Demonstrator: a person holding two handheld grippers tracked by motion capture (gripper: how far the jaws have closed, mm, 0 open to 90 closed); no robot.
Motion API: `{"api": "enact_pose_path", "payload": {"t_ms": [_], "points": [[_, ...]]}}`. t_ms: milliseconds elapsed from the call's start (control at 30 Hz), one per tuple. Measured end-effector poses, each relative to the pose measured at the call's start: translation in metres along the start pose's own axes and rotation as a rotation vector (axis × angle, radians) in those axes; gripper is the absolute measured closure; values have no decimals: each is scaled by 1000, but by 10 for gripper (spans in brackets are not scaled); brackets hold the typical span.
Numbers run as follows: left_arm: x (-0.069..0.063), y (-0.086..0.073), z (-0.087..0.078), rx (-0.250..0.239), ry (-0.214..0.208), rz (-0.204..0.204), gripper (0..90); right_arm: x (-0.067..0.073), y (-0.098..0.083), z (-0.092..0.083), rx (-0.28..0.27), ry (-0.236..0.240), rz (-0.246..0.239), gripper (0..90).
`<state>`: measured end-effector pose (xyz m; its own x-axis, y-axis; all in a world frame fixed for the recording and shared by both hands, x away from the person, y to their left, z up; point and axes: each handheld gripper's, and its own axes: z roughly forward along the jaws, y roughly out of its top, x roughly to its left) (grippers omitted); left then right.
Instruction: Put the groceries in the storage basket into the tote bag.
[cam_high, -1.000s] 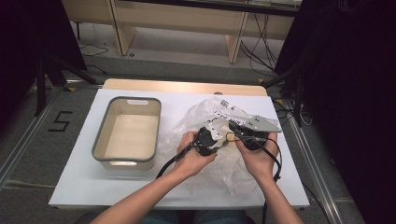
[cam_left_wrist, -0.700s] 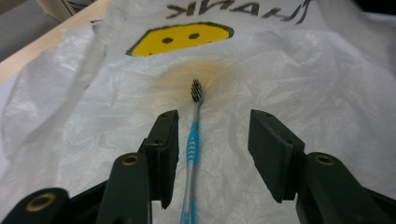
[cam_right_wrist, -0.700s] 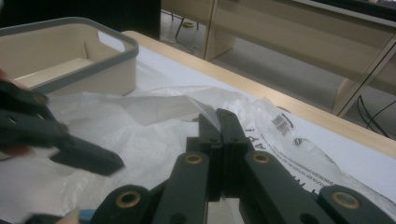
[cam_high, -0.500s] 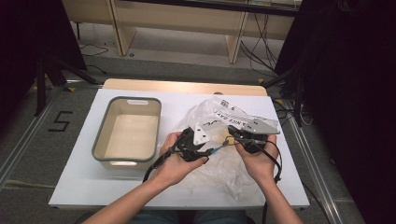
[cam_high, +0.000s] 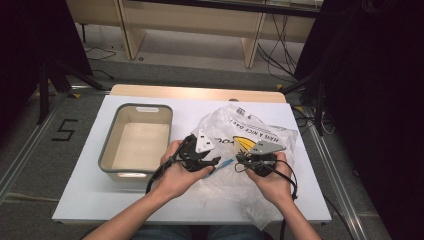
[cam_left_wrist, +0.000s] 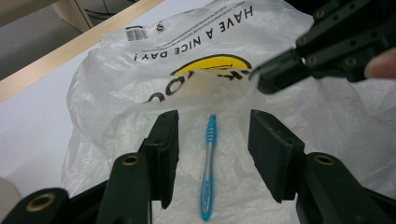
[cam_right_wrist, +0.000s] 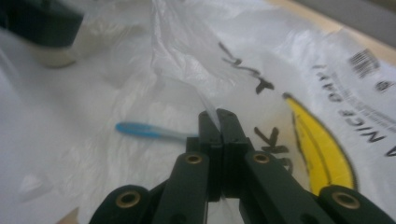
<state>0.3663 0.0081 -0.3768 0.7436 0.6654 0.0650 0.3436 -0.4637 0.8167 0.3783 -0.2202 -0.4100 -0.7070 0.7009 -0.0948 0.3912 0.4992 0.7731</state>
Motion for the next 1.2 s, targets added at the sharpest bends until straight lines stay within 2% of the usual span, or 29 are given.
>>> {"api": "enact_pose_path", "payload": {"t_ms": [167, 333, 367, 400, 433, 533, 600, 633, 667, 700, 733, 767, 800, 833, 867, 900, 933, 967, 1067, 1100, 1200], "points": [[9, -1, 2, 6, 23, -30, 535, 3, -10, 9, 77, 66, 4, 900], [15, -2, 11, 24, 43, -50, 545, 6, -16, 16, 128, 100, -8, 900], [19, -2, 17, 44, 62, -50, 547, 8, -20, 20, 155, 117, -14, 900], [19, -2, 17, 44, 62, -50, 549, 8, -21, 21, 164, 124, -13, 900], [23, -4, 24, 60, 83, -63, 551, 9, -22, 23, 180, 133, -18, 900], [26, -5, 29, 84, 98, -66, 555, 11, -26, 26, 213, 156, -22, 898], [29, -6, 35, 102, 108, -73, 556, 11, -27, 27, 220, 160, -25, 896], [31, -8, 40, 126, 131, -70, 556, 11, -29, 28, 232, 169, -27, 888], [31, -8, 40, 126, 131, -70, 557, 11, -29, 29, 240, 173, -22, 882], [33, -10, 46, 151, 142, -75, 559, 10, -30, 29, 243, 178, -28, 864], [33, -10, 46, 151, 142, -75, 561, 11, -31, 30, 255, 184, -14, 848], [34, -13, 52, 190, 150, -69, 568, 11, -32, 30, 263, 193, -16, 824], [34, -13, 52, 190, 150, -69, 575, 10, -33, 30, 264, 197, -15, 801], [34, -17, 58, 222, 152, -58, 596, 10, -33, 30, 262, 204, -4, 759], [34, -17, 58, 222, 152, -58, 612, 10, -33, 29, 253, 209, 7, 729], [34, -22, 63, 264, 145, -43, 632, 9, -33, 27, 238, 215, 26, 688], [34, -22, 63, 264, 145, -43, 643, 8, -32, 24, 218, 219, 43, 663], [34, -27, 68, 300, 133, -39, 655, 6, -31, 20, 198, 218, 59, 636], [34, -32, 72, 328, 128, -37, 672, 0, -28, 6, 137, 190, 90, 587], [34, -36, 76, 352, 123, -34, 675, -3, -28, 1, 115, 181, 102, 577], [34, -40, 79, 367, 120, -40, 677, -11, -29, -11, 69, 153, 135, 555]]}}
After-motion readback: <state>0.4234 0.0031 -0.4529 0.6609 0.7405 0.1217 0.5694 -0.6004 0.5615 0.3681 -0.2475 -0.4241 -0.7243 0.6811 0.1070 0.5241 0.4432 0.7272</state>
